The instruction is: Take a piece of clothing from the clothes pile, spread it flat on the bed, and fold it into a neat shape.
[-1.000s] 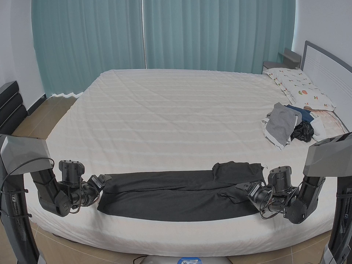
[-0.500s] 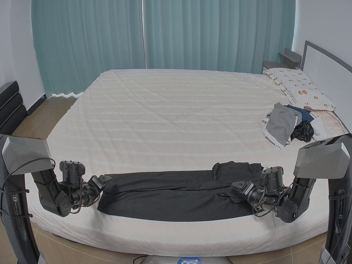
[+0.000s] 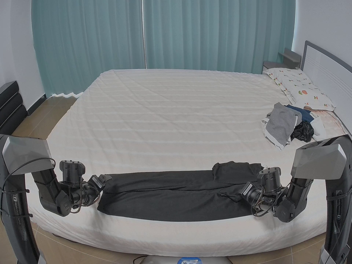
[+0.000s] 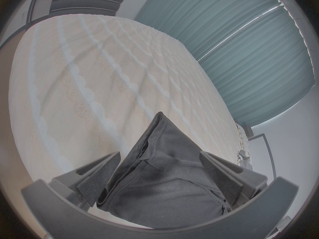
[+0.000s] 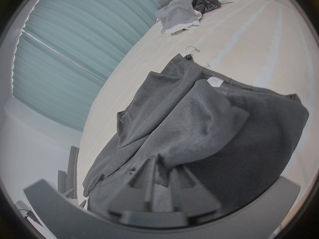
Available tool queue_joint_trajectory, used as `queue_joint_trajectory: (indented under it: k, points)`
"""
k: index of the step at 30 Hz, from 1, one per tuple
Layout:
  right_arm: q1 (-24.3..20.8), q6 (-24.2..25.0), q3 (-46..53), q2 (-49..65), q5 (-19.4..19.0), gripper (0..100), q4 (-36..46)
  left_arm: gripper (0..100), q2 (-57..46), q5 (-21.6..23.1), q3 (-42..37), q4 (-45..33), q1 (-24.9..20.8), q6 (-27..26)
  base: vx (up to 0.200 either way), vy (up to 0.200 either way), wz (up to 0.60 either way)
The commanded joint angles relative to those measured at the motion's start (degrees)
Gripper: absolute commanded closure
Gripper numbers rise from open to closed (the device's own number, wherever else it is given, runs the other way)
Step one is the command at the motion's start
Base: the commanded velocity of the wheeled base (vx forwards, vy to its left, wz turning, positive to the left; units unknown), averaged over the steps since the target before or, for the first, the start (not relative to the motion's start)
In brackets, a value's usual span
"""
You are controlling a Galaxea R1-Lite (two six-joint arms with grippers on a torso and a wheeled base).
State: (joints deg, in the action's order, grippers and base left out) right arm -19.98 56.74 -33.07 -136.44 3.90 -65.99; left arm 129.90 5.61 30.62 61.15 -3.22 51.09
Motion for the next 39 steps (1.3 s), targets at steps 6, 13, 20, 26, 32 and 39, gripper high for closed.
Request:
queue_joint_trajectory:
  k: [6, 13, 20, 26, 32, 39]
  points:
    - [-1.2, -0.3, 1.3, 0.4, 1.5, 100, -0.5, 0, 0.1, 0.0, 0.0, 0.0, 0.1, 0.1, 0.000, 0.000, 0.00]
    - [-2.0, -1.2, 3.7, 5.3, 2.3, 100, -0.1, 0, 0.0, 0.0, 0.0, 0.0, 0.1, 0.0, 0.000, 0.000, 0.00]
    - [-2.5, -3.8, 5.8, 8.8, 2.3, 100, 0.9, 0, 0.1, 0.0, 0.0, 0.0, 0.1, 0.0, 0.000, 0.000, 0.00]
    - [-3.1, -5.2, 7.5, 8.9, 2.3, 100, 1.1, 0, 0.1, -0.1, 0.0, 0.0, 0.1, 0.0, 0.000, 0.000, 0.00]
    - [-4.4, -6.8, 9.3, 8.9, 2.3, 100, 1.2, 0, 0.1, -0.1, -0.1, 0.0, 0.1, 0.0, 0.000, 0.000, 0.00]
    - [-4.4, -7.1, 10.9, 8.4, 2.3, 100, 1.2, 0, 0.1, 0.0, 0.0, 0.0, 0.1, 0.0, 0.000, 0.000, 0.00]
